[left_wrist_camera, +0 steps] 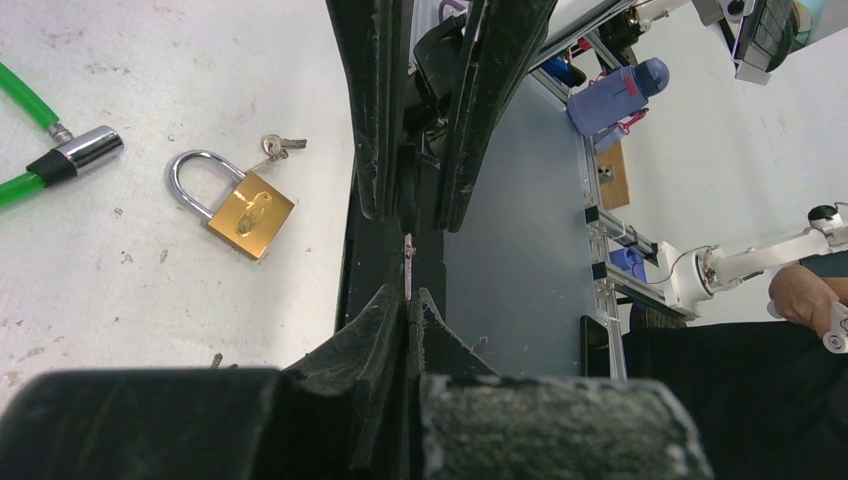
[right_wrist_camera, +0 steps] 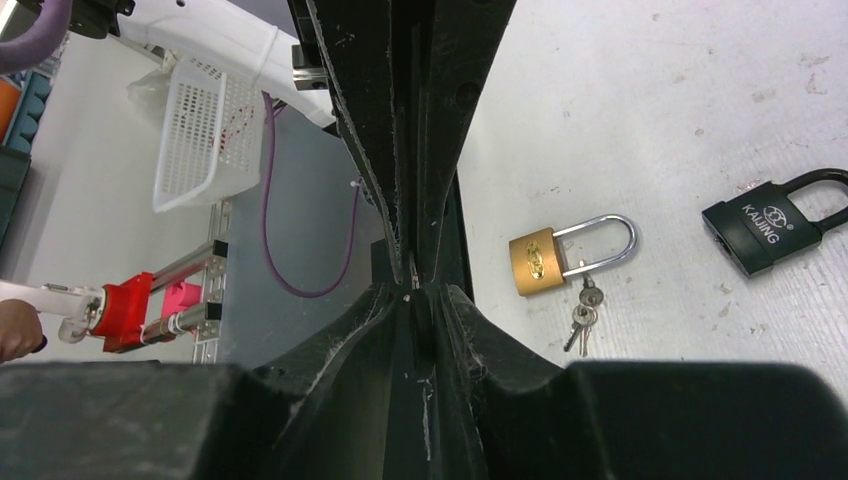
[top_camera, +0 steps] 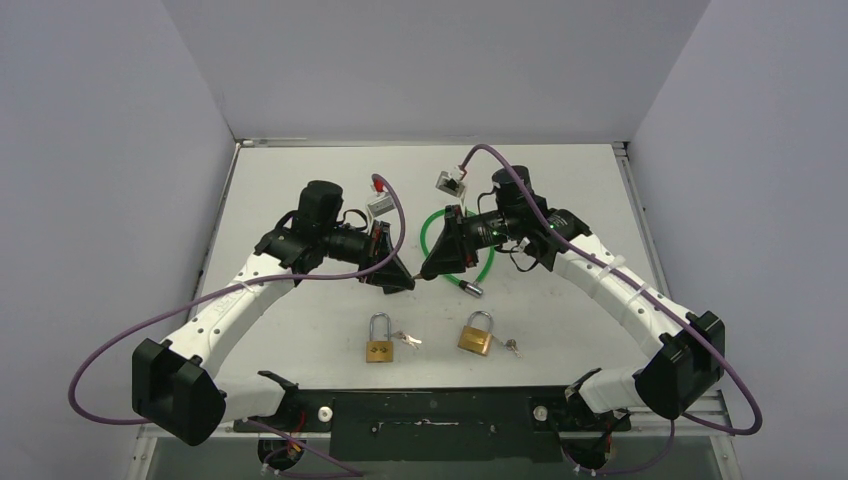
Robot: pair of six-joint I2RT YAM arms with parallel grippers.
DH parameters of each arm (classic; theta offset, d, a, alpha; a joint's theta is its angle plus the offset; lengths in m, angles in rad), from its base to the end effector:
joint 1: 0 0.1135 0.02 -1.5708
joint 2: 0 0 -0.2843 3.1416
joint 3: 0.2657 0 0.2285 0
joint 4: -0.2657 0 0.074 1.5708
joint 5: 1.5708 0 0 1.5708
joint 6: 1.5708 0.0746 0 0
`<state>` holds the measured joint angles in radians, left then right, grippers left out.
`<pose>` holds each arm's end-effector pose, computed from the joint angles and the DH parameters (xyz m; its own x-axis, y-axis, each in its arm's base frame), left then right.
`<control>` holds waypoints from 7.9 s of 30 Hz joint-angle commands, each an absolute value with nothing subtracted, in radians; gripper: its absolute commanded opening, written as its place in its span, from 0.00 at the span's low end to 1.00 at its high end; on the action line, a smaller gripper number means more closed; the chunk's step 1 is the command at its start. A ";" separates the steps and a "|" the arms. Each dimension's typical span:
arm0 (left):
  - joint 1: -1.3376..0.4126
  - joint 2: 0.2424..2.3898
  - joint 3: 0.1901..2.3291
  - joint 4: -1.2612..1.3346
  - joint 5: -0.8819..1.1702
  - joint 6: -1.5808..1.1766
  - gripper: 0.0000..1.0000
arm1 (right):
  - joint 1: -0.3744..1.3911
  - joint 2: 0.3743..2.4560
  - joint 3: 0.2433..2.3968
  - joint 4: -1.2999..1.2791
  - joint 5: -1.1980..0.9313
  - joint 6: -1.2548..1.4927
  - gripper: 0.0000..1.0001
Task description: Unlock with the key
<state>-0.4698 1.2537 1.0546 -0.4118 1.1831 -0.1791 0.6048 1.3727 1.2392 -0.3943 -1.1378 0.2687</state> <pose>0.1855 -0.1716 0.3402 -0.6542 0.2566 -0.7114 0.7427 0.0401 -0.6685 0.1931 0.2158 0.3693 -0.6340 -0.3028 -0.7116 -0.7420 -0.0211 0.6701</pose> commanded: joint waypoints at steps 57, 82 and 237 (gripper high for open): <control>-0.711 1.896 1.303 -0.728 -0.461 -0.905 0.64 | 0.522 1.239 0.734 -0.233 -0.262 0.456 0.00; -0.406 1.408 1.034 -0.158 0.301 -1.377 0.00 | 0.490 1.068 0.680 0.219 -0.512 0.651 0.00; -0.411 1.206 0.955 -0.032 0.321 -1.682 0.00 | 0.898 1.854 1.535 -0.318 0.184 0.690 0.00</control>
